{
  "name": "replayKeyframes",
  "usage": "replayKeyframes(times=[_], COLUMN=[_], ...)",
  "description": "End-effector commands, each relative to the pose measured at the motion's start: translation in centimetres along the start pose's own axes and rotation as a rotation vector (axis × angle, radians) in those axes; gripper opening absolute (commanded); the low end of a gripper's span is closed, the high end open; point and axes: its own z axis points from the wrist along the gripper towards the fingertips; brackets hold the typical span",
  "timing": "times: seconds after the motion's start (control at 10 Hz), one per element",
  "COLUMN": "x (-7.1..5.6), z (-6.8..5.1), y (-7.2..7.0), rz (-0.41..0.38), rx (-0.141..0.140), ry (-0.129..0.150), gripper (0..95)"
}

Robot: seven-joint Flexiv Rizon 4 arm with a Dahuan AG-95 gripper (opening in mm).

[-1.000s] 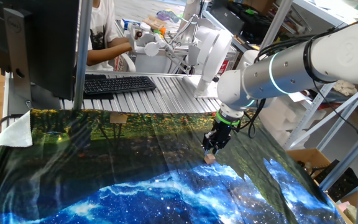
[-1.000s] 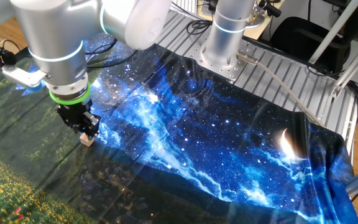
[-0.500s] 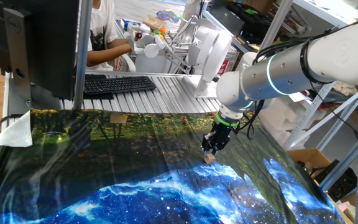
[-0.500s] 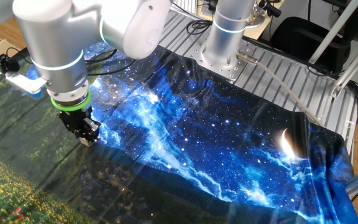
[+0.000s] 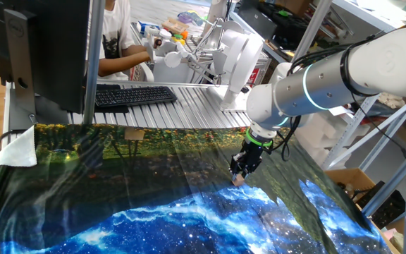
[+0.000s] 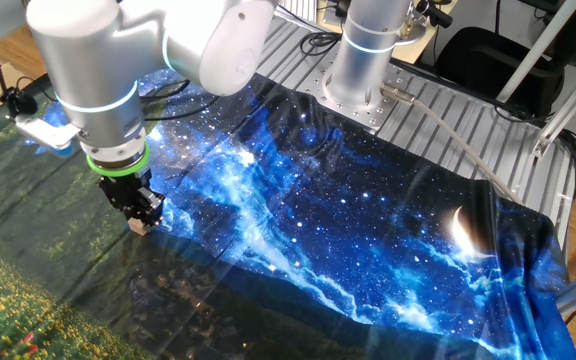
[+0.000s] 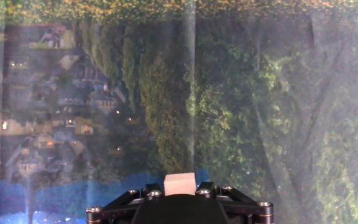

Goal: Pick up the small block on the left and move it to the right

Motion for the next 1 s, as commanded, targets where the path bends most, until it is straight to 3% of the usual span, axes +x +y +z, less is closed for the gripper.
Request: replayKeyframes(times=[0.1, 0.5, 0.6, 0.7, 0.8, 1.0], x=[-0.09, -0.05, -0.04, -0.04, -0.04, -0.04], z=[0.28, 0.96, 1.05, 1.05, 1.07, 1.07], y=[0.01, -0.07, -0.08, -0.08, -0.09, -0.09], rz=[-0.002, 0.009, -0.001, -0.005, -0.002, 0.0], rx=[-0.005, -0.021, -0.026, -0.031, -0.034, -0.038], ry=[0.002, -0.006, -0.008, -0.007, -0.008, -0.007], gripper=[38.0, 38.0, 19.0, 19.0, 0.0, 0.0])
